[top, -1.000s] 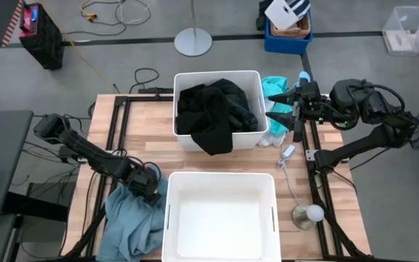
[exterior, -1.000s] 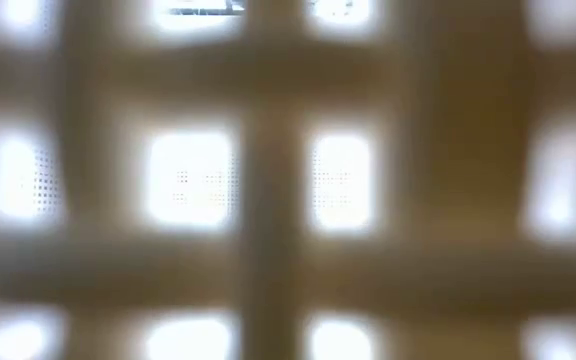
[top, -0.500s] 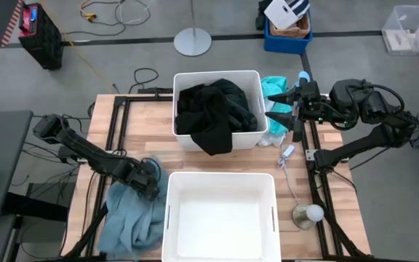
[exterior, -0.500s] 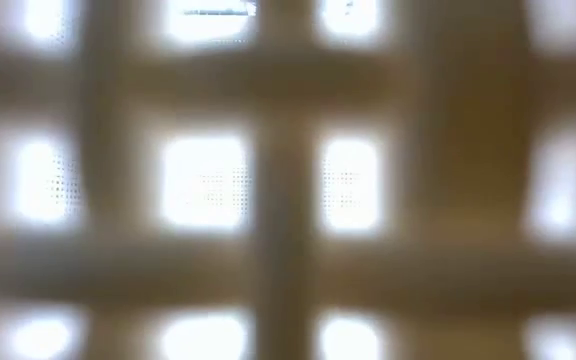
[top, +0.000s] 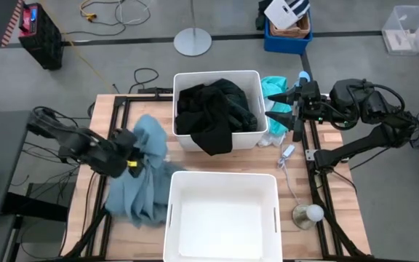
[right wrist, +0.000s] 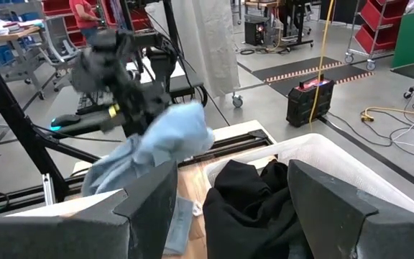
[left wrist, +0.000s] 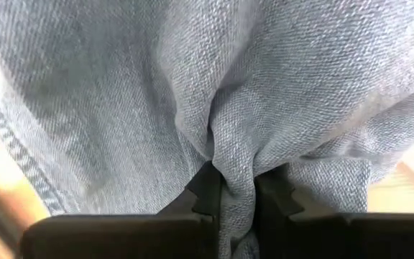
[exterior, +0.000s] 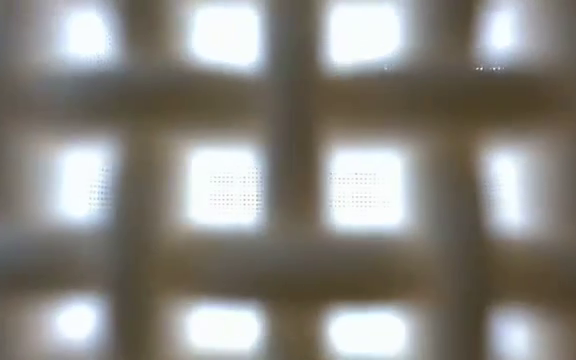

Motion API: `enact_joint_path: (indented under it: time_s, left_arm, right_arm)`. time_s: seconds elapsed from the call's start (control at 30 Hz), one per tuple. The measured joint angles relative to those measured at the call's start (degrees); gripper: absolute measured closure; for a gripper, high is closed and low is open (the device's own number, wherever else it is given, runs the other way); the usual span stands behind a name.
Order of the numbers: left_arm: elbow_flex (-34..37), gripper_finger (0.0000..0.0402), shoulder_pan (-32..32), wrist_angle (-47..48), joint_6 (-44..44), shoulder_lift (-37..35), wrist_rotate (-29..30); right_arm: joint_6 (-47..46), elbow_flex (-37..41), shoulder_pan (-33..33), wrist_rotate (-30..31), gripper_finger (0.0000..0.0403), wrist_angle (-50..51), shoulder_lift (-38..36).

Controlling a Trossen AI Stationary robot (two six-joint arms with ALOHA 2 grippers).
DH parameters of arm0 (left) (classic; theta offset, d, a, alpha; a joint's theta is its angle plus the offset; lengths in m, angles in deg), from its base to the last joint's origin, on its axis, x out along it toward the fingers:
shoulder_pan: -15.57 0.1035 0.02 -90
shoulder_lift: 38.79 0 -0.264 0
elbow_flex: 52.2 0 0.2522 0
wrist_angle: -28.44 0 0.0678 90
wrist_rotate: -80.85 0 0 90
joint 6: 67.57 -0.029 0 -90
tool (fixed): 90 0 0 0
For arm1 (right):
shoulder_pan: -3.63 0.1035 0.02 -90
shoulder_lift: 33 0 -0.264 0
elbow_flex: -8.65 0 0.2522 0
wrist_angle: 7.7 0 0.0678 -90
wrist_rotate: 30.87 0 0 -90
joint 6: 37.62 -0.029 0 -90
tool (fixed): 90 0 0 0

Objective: Sort clothes
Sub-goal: Put the blue pants into the bottom white bin

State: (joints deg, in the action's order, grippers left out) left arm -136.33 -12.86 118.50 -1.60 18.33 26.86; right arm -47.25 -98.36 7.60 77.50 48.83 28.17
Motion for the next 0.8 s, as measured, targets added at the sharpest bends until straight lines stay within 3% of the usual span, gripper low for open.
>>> enact_joint_path:
  time_s: [0.47,0.63,0.8]
  left_arm:
    - [-30.0,0.0364,-0.1,-2.4,-33.4,2.1,7.1]
    - [-36.6,0.0364,-0.1,-14.5,-49.7,3.0,7.7]
    - [-39.5,0.0364,-0.1,-31.3,-66.9,4.0,3.9]
  right_arm:
    - [1.1,0.0,0.0,0.0,0.0121,0.1,0.0]
    - [1.1,0.0,0.0,0.0,0.0121,0.1,0.0]
    - [1.3,0.0,0.0,0.0,0.0121,0.1,0.0]
